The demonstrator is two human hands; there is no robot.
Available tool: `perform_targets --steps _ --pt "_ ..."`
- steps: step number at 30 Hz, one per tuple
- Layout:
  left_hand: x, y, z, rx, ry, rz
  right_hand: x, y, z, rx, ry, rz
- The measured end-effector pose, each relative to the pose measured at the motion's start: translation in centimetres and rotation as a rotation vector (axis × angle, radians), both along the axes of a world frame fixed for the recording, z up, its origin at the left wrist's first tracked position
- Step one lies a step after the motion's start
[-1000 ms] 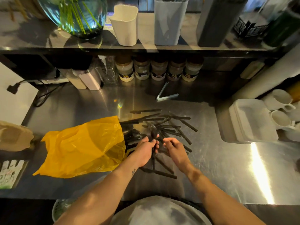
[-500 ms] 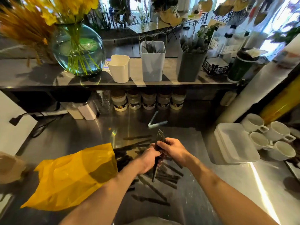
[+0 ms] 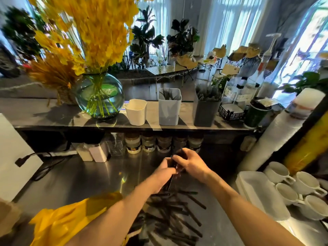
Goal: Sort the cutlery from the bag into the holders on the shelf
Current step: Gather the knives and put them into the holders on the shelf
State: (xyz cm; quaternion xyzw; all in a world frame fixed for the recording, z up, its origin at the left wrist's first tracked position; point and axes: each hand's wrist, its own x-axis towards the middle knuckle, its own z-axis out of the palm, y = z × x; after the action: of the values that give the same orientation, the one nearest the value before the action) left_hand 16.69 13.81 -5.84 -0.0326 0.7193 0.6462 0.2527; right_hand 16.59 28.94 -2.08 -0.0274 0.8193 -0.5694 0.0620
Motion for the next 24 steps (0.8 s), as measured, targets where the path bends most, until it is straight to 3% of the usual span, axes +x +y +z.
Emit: perform_targets --steps 14,24 --pt "-12.1 -0.1 14.5 -0.041 0.418 0.1 -11.4 1.2 13.7 0.015 0.384 -0.129" --pt "-20.7 -2.0 17.8 0.003 0.413 0.296 -18.6 1.1 17.6 -0.027 0.477 -0.165"
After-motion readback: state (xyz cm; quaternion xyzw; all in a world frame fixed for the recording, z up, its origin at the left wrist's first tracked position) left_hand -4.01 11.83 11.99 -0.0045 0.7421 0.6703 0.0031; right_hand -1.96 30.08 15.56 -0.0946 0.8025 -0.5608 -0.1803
